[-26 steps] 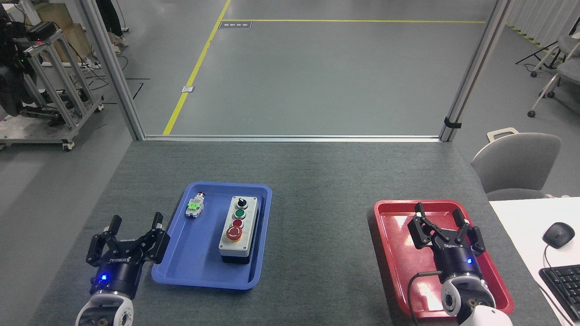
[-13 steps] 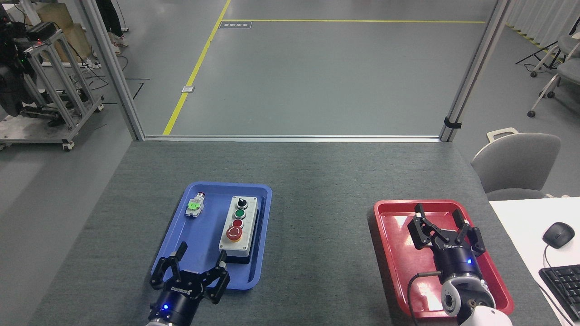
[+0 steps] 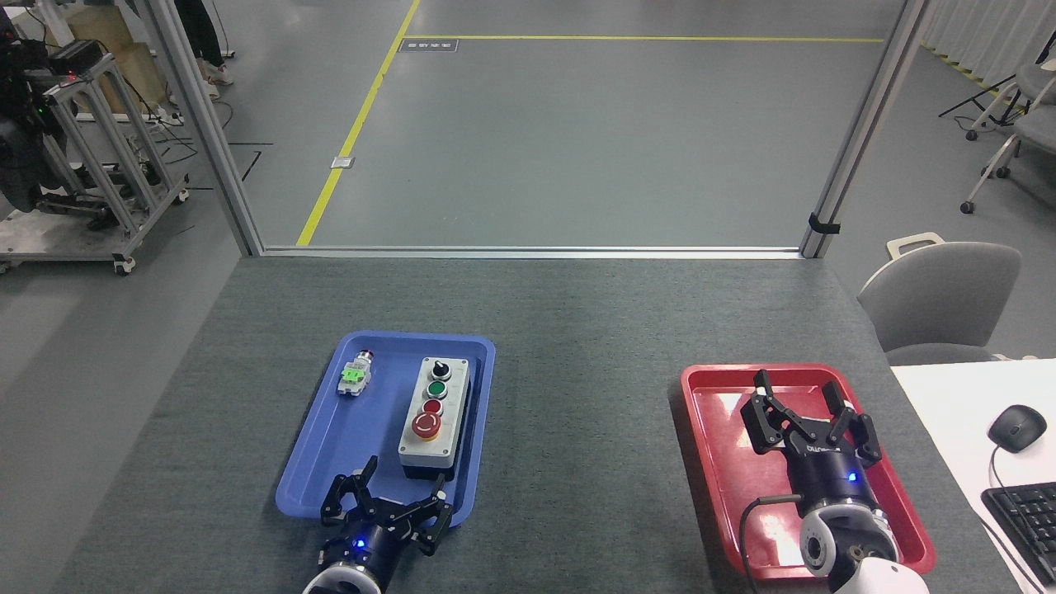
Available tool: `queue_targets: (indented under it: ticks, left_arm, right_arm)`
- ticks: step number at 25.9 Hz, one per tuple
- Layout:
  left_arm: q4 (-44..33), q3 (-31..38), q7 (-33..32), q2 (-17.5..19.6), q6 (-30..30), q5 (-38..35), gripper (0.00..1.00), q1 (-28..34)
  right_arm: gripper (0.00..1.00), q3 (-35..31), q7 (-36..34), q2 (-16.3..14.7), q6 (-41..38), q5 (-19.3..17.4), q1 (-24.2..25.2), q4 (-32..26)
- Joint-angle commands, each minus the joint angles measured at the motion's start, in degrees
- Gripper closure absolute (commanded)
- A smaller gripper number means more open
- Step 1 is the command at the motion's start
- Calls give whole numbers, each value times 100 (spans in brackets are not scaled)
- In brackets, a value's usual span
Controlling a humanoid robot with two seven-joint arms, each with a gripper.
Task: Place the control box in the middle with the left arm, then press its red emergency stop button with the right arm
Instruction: 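Close the left gripper on the near end of the gray control box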
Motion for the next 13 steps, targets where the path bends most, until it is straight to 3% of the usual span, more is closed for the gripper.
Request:
queue_targets:
  ticks: [1, 13]
  left_arm:
    - [121, 18, -343, -73, -3, 185, 1, -183]
    - [639, 18, -571, -310, -12, 660, 1, -473]
  right_arm:
    - [0, 1, -11, 18, 9, 8, -17, 0]
    - [0, 1, -11, 45, 9, 8, -34, 0]
